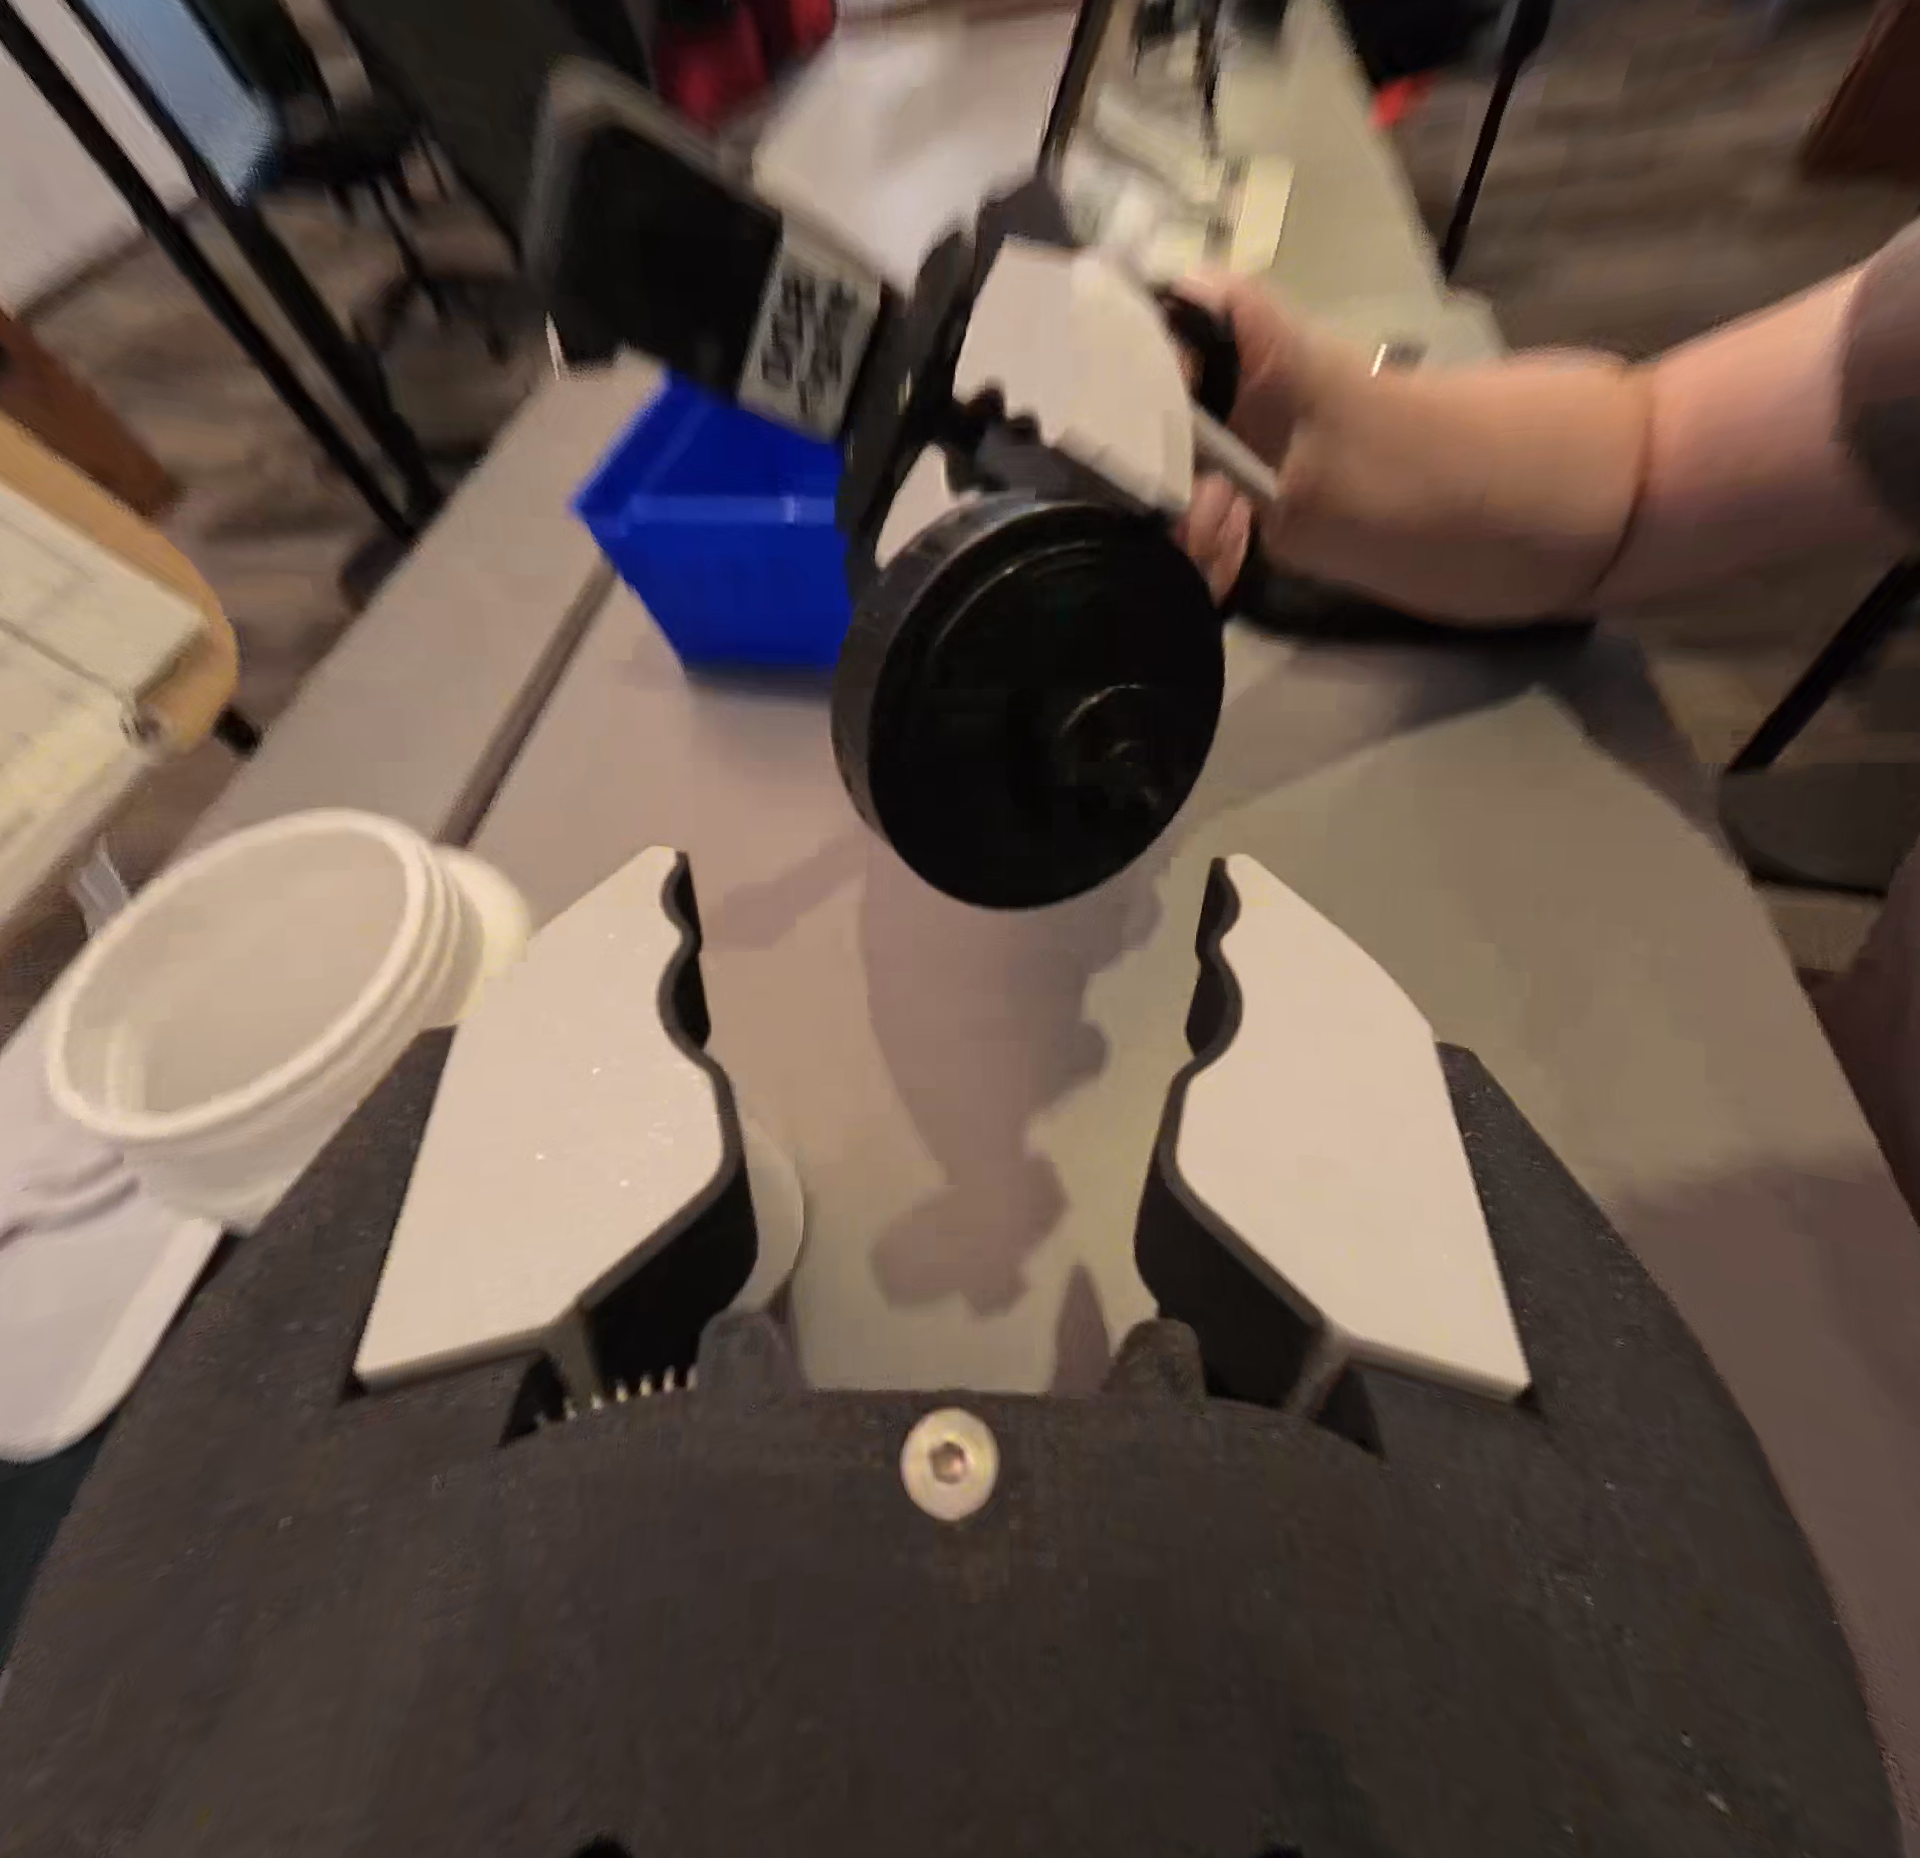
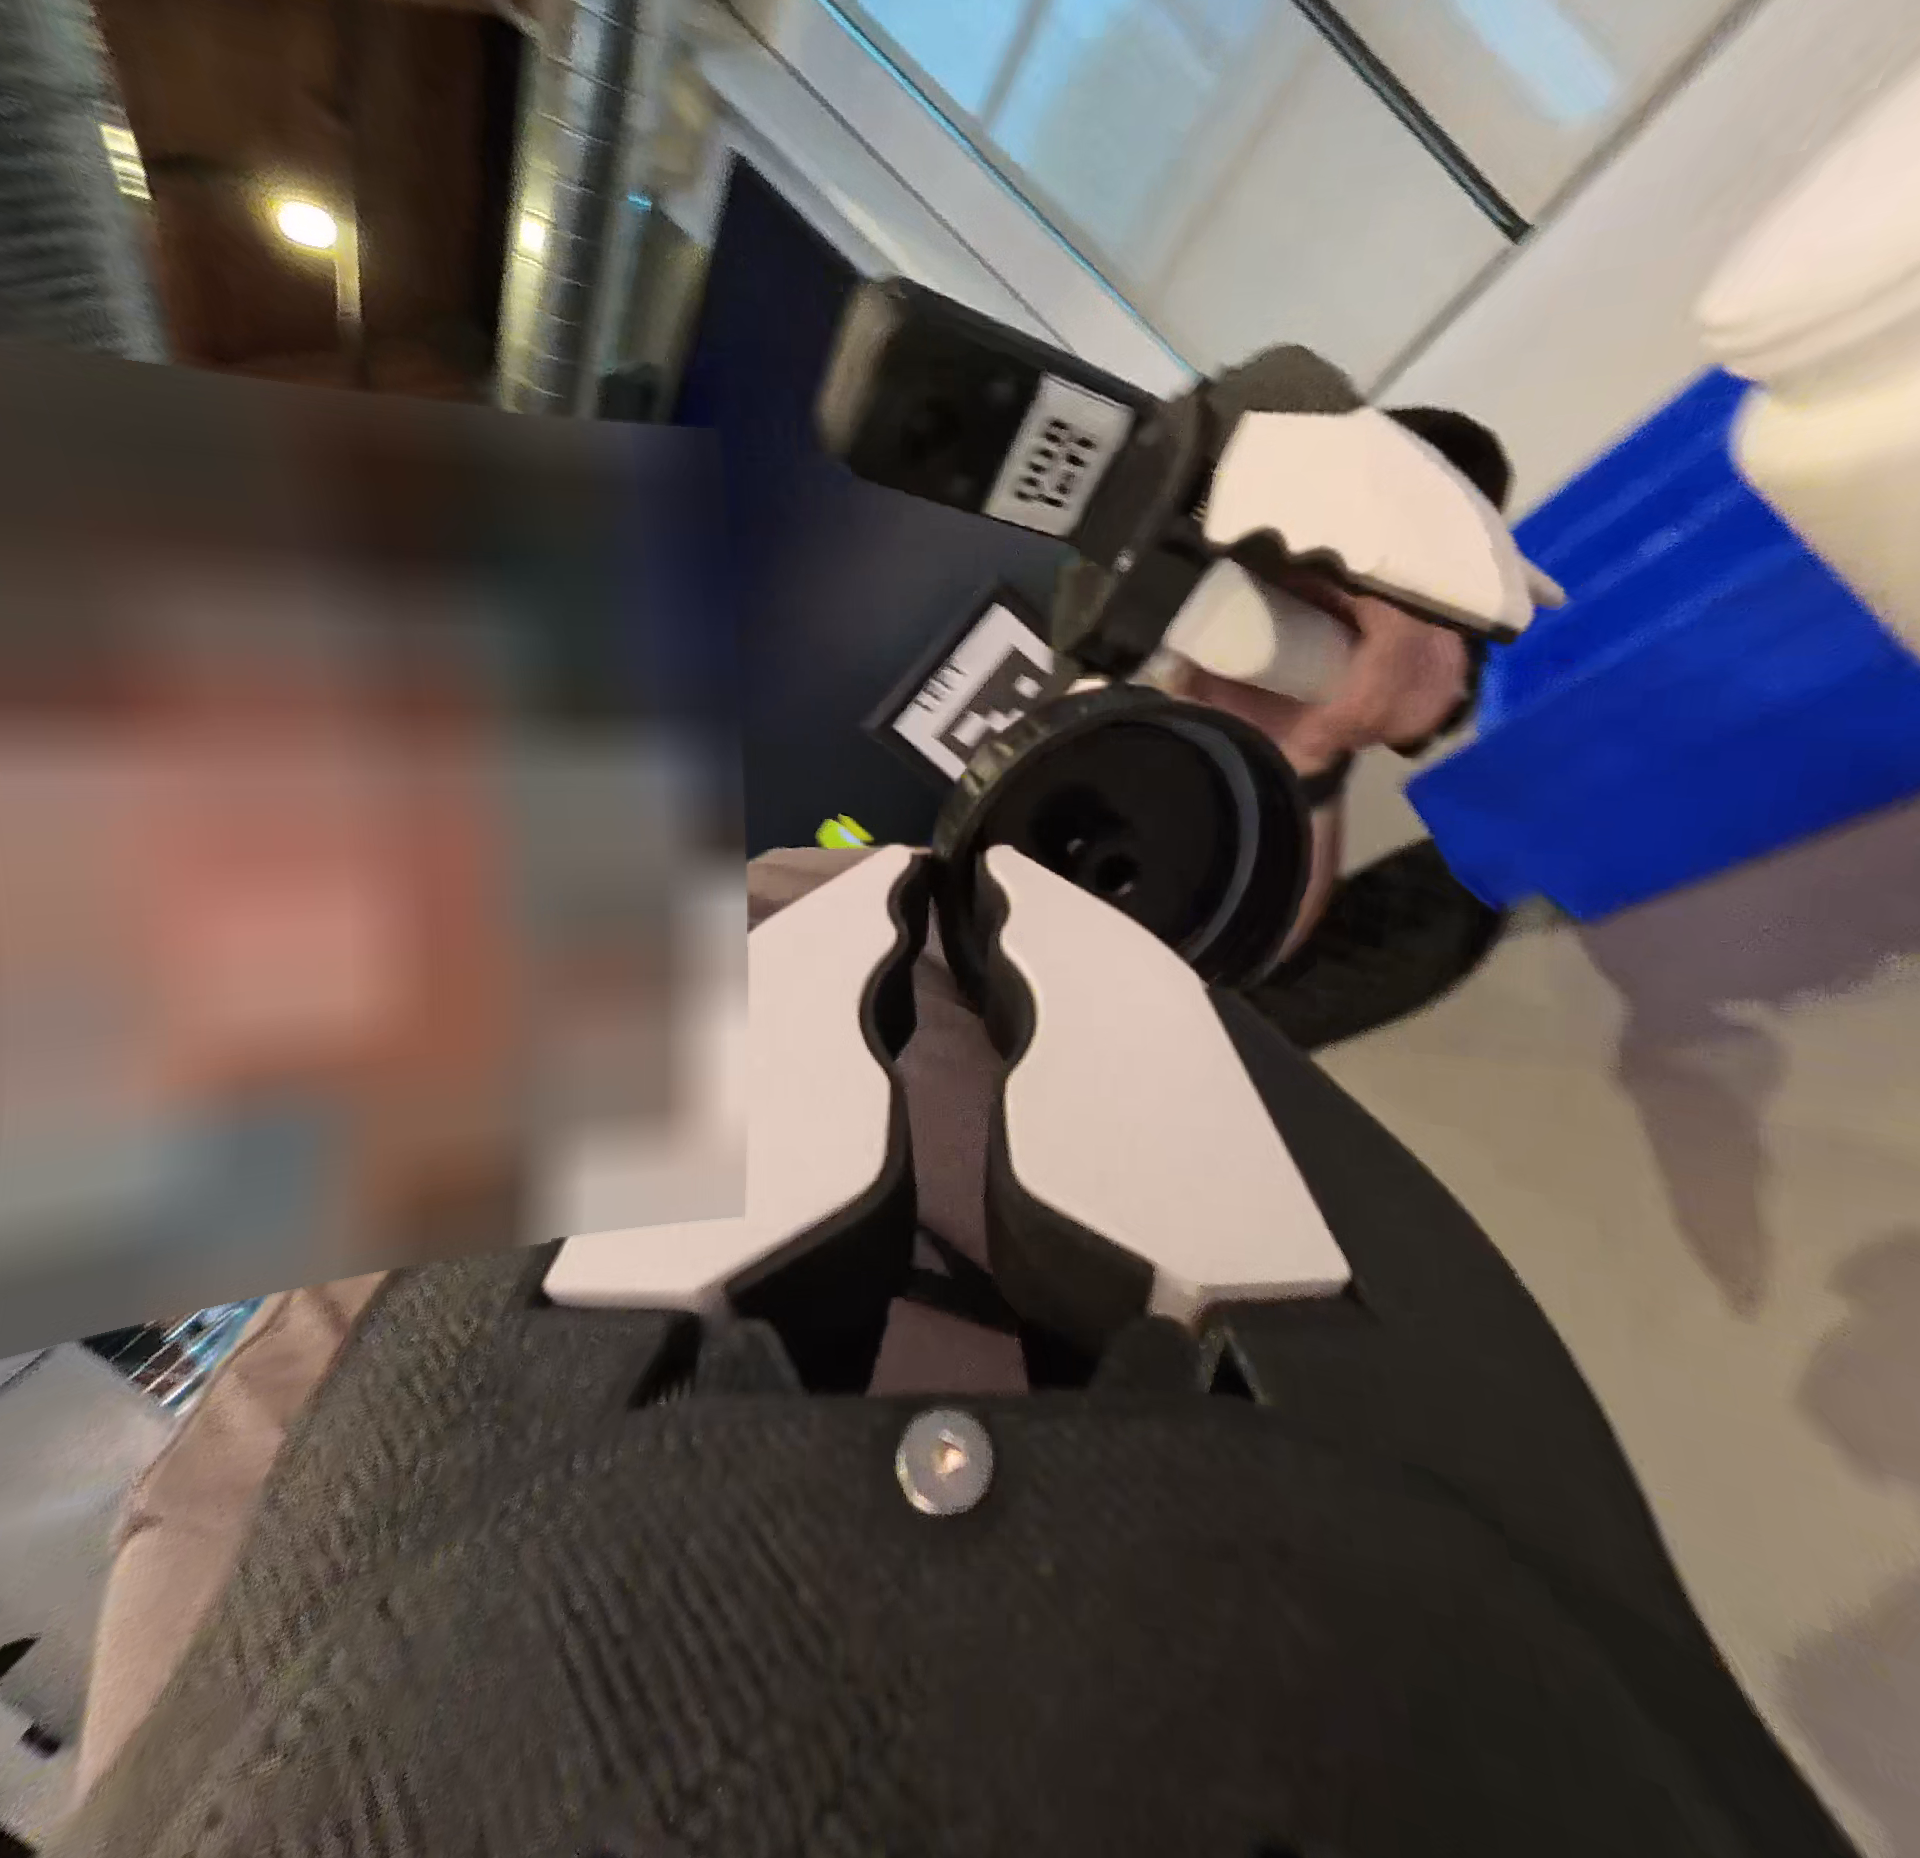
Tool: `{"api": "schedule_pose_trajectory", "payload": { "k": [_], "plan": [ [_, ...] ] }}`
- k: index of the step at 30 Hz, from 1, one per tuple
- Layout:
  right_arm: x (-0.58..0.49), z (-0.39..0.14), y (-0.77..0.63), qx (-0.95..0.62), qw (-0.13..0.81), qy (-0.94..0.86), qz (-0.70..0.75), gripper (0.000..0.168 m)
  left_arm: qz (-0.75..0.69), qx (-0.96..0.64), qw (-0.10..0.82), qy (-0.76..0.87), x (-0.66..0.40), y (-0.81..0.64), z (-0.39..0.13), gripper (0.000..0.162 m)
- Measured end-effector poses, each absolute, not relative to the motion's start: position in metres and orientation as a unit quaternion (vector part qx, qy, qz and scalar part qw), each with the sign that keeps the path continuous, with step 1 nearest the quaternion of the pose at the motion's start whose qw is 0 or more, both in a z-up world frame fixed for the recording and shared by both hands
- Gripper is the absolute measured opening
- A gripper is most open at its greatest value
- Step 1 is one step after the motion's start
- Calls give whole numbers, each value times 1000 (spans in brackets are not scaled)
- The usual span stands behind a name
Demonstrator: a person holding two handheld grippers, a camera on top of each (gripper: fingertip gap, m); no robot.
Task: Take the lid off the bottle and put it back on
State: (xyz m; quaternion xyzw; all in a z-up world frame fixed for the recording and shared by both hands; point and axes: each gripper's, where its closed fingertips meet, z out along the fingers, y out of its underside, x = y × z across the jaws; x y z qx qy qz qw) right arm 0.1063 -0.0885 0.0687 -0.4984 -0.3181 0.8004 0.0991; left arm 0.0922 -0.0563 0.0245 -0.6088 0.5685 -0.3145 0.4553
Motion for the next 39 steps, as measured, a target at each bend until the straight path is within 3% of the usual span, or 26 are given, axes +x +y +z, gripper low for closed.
{"api": "schedule_pose_trajectory", "payload": {
  "k": [4, 11, 18, 22, 34, 39],
  "plan": [
    [116, 94, -98, -419, 85, -303, 852, 9, -336, -547, 550, 534, 102, -62, 52, 88],
    [123, 111, -108, -328, 43, -271, 904, 9, -346, -483, 630, 500, 116, -81, 75, 92],
    [122, 112, -109, -286, -1, -235, 929, 9, -337, -411, 709, 463, 113, -96, 93, 71],
    [120, 110, -111, -275, -23, -226, 934, 9, -352, -417, 700, 461, 114, -98, 94, 77],
    [118, 105, -113, -256, -70, -218, 939, 9, -360, -407, 691, 476, 117, -104, 89, 73],
    [114, 99, -106, -316, -14, -246, 916, 11, -366, -440, 661, 485, 116, -97, 85, 73]
  ]
}}
